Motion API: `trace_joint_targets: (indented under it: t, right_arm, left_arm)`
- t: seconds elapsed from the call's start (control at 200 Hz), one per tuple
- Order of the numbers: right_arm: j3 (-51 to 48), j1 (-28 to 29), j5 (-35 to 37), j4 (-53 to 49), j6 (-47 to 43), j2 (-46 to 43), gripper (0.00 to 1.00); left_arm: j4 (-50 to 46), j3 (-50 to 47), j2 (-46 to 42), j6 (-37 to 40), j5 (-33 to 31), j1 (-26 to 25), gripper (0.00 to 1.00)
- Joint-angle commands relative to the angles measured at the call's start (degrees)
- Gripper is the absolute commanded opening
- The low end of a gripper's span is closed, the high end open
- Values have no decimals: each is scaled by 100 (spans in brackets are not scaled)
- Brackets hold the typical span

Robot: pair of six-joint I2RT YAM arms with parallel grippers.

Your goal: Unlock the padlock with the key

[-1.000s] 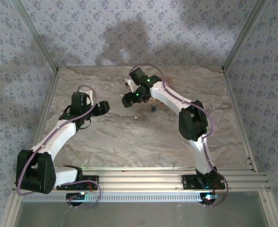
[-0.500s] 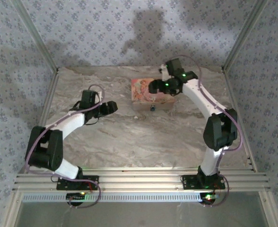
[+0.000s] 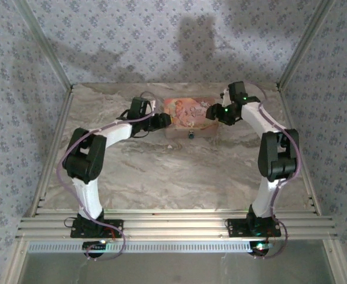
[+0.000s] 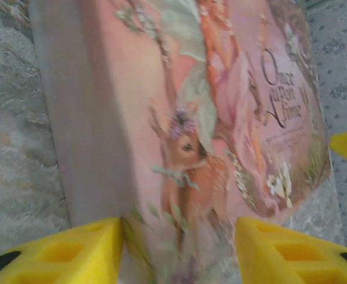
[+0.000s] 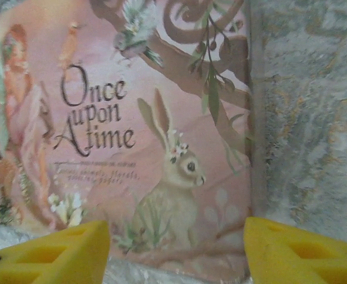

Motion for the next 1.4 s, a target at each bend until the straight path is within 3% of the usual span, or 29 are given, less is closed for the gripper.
trace_joint_targets:
  t: [0.0, 0.13, 0.44, 0.64, 0.909, 1.104, 1.399]
  right_arm:
    - [34, 60, -334, 134, 124, 367, 57]
    - [224, 204, -340, 105, 150, 630, 50]
    - [507, 728, -130, 8, 176, 814, 49]
    - [813, 781, 41, -398, 163, 551, 50]
    - [1132, 780, 731, -760, 106, -453, 57]
    - [855, 828, 820, -535, 141, -946, 60]
    - [238, 906, 936, -446, 150, -1218, 61]
  left_arm:
    - [61, 457, 316, -116, 317, -32, 50]
    - [-190, 752, 536, -1, 347, 40, 48]
    - [-568, 828, 485, 284, 347, 219, 48]
    - [-1300, 874, 7, 852, 161, 546, 57]
    - [-2662, 1060, -687, 1188, -1558, 1349, 62]
    - [-3563, 2100, 149, 1185, -2327, 1784, 61]
    - [-4479, 3843, 1776, 1230, -3093, 1830, 55]
